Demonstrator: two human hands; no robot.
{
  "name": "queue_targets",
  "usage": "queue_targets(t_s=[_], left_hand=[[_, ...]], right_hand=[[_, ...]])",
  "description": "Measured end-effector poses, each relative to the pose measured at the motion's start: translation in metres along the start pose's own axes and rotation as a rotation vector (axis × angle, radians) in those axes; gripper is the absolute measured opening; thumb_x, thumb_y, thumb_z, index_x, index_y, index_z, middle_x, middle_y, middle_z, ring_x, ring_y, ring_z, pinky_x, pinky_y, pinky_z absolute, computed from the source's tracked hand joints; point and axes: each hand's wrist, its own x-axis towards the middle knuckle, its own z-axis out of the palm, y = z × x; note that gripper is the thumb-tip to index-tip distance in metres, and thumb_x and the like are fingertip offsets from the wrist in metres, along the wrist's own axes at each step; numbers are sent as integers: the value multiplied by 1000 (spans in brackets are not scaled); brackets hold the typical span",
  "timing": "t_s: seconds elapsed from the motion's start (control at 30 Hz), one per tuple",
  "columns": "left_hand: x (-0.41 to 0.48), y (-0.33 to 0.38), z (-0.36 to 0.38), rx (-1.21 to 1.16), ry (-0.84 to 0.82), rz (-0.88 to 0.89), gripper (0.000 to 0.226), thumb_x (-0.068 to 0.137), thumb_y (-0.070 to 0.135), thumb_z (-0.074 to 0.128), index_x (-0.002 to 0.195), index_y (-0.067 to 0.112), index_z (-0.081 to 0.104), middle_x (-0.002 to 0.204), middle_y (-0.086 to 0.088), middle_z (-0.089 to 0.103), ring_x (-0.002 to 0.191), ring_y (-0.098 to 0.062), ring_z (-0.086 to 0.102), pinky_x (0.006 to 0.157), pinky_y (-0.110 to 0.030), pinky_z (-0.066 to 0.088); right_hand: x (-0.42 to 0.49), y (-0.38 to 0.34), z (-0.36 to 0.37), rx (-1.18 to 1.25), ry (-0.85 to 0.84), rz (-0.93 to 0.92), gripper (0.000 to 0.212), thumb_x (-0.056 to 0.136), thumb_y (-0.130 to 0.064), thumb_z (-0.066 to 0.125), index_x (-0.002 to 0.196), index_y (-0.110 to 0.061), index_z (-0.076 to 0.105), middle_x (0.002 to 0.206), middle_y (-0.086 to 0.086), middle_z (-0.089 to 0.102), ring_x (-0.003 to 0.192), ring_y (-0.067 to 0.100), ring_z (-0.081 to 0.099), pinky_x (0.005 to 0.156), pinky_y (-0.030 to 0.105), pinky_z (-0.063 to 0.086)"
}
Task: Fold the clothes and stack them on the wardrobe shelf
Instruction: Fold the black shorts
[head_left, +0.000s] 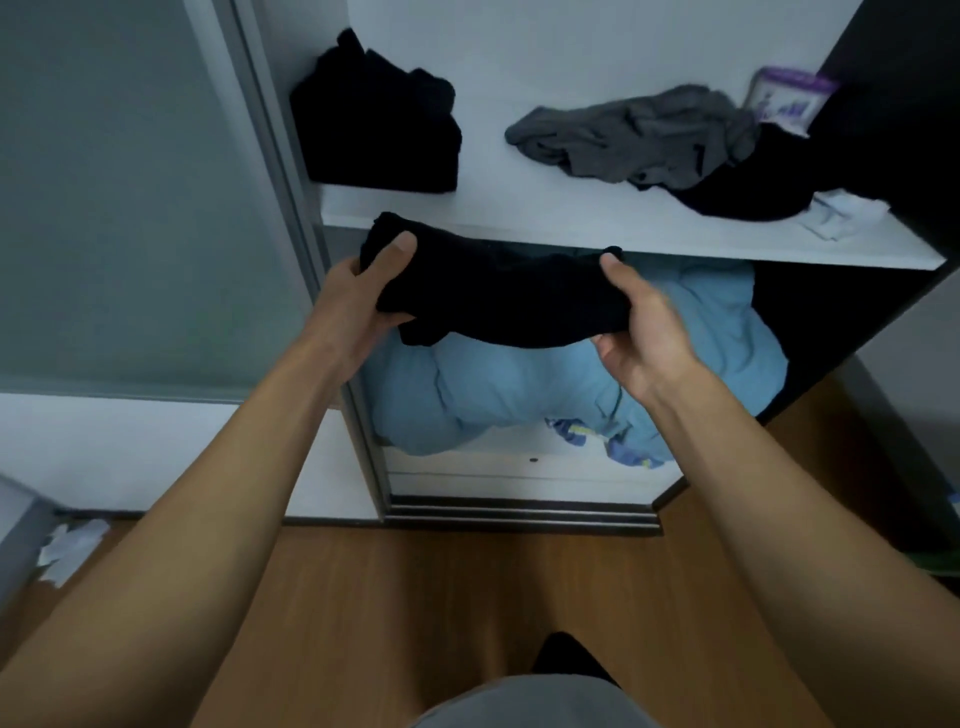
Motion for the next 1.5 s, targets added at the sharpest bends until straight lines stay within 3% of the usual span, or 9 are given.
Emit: queue_targets(t_s=[0.1, 0.27, 0.47, 0.83, 1.07, 1.23, 1.3, 1.37, 1.5], left_hand=[[21, 14, 8, 53, 126, 62, 38, 75, 32, 82, 101, 8, 69, 93, -3, 78, 91, -20, 75, 70, -32, 60], [56, 32, 24, -41, 235, 167, 27, 78, 19, 77, 100, 6, 70, 94, -7, 78, 96, -26, 73, 80, -39, 60], [106, 59, 48, 104, 313, 389, 7, 83, 25, 73, 82, 18, 73, 91, -3, 77, 93, -21, 74, 81, -34, 59], [207, 144, 71, 483, 742, 852, 10, 93, 34, 64, 102, 39, 61, 100, 30, 69, 97, 8, 65, 77, -7, 50], [261, 96, 25, 247, 796, -132, 41, 81, 52, 70, 102, 18, 70, 90, -8, 77, 79, -23, 75, 57, -32, 58], [289, 99, 7, 399, 1117, 133, 33, 91, 34, 64, 74, 5, 60, 69, -3, 64, 60, -18, 68, 42, -29, 54], [293, 96, 1, 495, 1197, 166, 39, 90, 37, 63, 76, 1, 60, 67, -8, 62, 67, -31, 70, 56, -44, 61], [295, 90, -3, 561, 1241, 74, 36, 90, 37, 66, 92, 1, 65, 86, -12, 70, 88, -39, 70, 78, -53, 59], [292, 83, 7, 855, 1340, 95, 65, 85, 23, 75, 138, 9, 39, 138, -15, 50, 125, -34, 51, 107, -40, 42]], right_hand=[[20, -12, 16, -99, 71, -91, 15, 93, -17, 67, 93, -3, 71, 98, 13, 74, 92, 24, 71, 82, 32, 59], [67, -30, 34, -73, 89, -201, 16, 90, -12, 70, 75, -7, 66, 83, 10, 70, 80, 22, 67, 80, 33, 56], [163, -73, 72, -4, -56, -220, 7, 89, -10, 71, 89, -4, 75, 92, 9, 77, 90, 22, 74, 81, 32, 59], [360, -134, 265, 17, -584, -154, 15, 93, -11, 67, 101, 1, 73, 108, 20, 73, 104, 31, 70, 95, 43, 56], [471, -81, 293, -1197, -603, -177, 23, 92, -27, 67, 89, -6, 57, 85, 5, 56, 70, 17, 54, 58, 25, 44], [502, -53, 306, -933, -655, -424, 46, 97, -26, 57, 54, -17, 41, 60, 0, 40, 56, 13, 41, 57, 27, 32], [507, -47, 314, -935, -628, -492, 49, 98, -26, 56, 53, -18, 39, 57, -1, 39, 55, 14, 40, 60, 27, 31], [513, -34, 317, -1100, -643, -535, 42, 97, -28, 57, 58, -15, 51, 64, 3, 51, 65, 22, 52, 65, 29, 39], [515, -10, 309, -1427, -689, -599, 21, 97, -32, 56, 101, -15, 68, 113, 12, 65, 108, 33, 60, 91, 40, 50]])
